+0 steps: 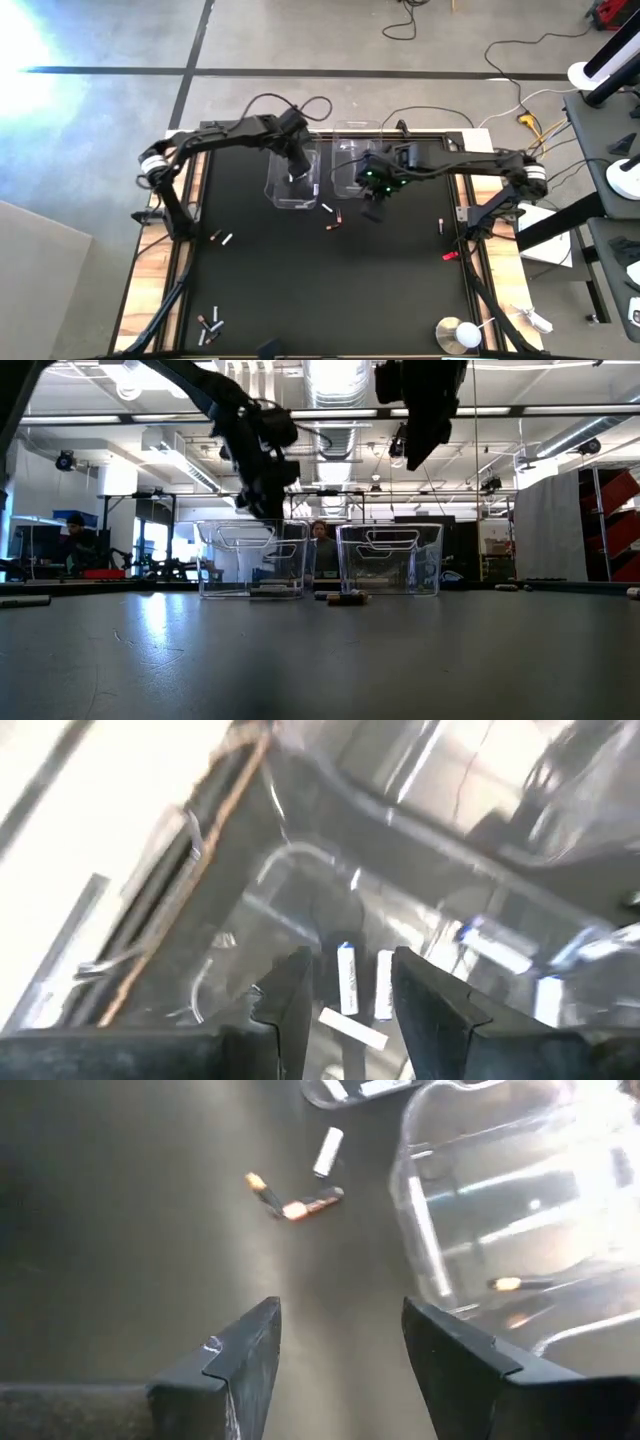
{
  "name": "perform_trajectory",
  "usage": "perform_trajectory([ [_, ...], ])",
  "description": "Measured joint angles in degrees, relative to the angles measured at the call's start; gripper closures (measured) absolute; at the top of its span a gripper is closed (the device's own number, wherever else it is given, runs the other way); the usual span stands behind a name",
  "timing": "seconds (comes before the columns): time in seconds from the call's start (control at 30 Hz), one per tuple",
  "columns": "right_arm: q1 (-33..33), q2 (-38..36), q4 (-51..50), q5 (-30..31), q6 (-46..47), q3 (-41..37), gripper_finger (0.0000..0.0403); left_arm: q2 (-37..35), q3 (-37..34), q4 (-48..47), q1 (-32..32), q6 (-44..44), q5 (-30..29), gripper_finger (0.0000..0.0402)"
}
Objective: Sort batteries
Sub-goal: Put the black battery into the right transparent bin
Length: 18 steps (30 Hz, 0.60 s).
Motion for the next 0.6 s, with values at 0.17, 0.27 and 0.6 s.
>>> perform_trajectory([
  [0.17,-1.6,4.0,0.0,1.5,-6.7,0.0,0.0202,-6.7,0.0,0.1,-1.8,-1.0,0.2,0.0283],
  [0.27,-3.5,6.7,-0.4,1.5,-8.2,0.0,0.0202,-10.5,-0.4,0.3,-3.8,-1.7,0.2,0.0283],
  [0.6,-7.0,11.2,-2.1,1.4,-12.3,-0.1,0.0202,-18.6,-5.2,0.8,-11.1,-4.9,-1.0,0.0283],
])
